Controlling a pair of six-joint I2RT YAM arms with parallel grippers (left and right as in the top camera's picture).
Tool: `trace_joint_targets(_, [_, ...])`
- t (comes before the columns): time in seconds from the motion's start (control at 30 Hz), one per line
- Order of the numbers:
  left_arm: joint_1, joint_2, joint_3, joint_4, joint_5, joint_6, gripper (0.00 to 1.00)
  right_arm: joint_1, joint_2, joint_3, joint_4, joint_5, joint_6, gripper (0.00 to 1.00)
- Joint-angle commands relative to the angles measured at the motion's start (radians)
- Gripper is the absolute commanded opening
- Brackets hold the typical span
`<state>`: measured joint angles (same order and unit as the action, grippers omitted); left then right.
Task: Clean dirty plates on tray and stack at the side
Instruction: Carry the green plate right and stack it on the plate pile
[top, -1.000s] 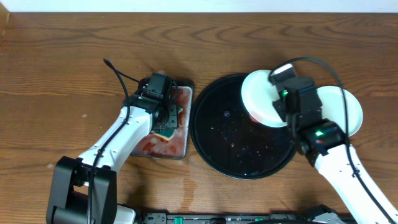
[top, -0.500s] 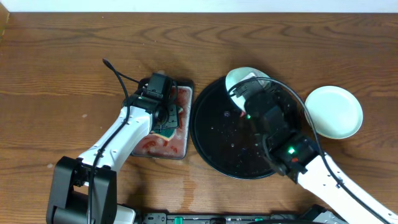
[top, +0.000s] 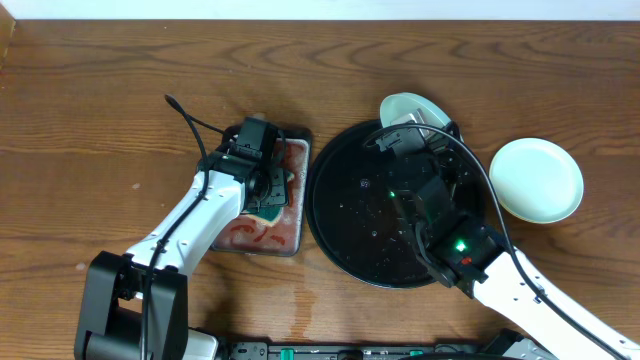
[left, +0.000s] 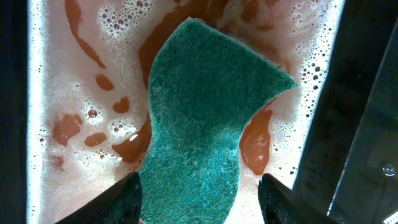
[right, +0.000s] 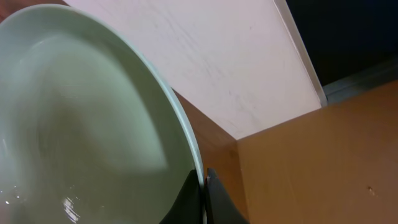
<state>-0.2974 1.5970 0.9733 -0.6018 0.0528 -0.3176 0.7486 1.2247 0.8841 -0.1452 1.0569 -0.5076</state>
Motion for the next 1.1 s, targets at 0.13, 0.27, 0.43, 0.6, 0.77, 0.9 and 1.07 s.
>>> trace_joint_targets(0.13, [0.002,0.0,-0.013,-0.003,-0.008,-0.006,0.61,0.005,0.008,0.0,0.005,0.042,0.014,0.01])
trace_joint_targets(0.27, [0.002,0.0,-0.017,-0.003,-0.008,-0.006,0.62,0.005,0.009,0.0,0.004,0.042,0.029,0.01])
trace_joint_targets(0.43, [0.002,0.0,-0.02,-0.003,-0.008,-0.006,0.62,0.005,0.019,0.0,0.003,0.042,0.04,0.01])
trace_joint_targets(0.6, [0.002,0.0,-0.02,-0.003,-0.008,-0.006,0.61,0.004,0.022,0.0,0.004,0.042,0.043,0.01])
trace_joint_targets(0.77, [0.002,0.0,-0.02,-0.003,-0.008,-0.006,0.61,-0.013,0.031,0.0,0.002,0.041,0.092,0.01])
trace_joint_targets(0.9, [0.002,0.0,-0.02,-0.003,-0.008,-0.006,0.62,-0.062,0.044,0.0,-0.018,0.019,0.238,0.01])
trace_joint_targets(1.07, [0.002,0.0,-0.02,-0.003,-0.008,-0.006,0.61,-0.217,0.076,0.0,-0.145,-0.232,0.558,0.01])
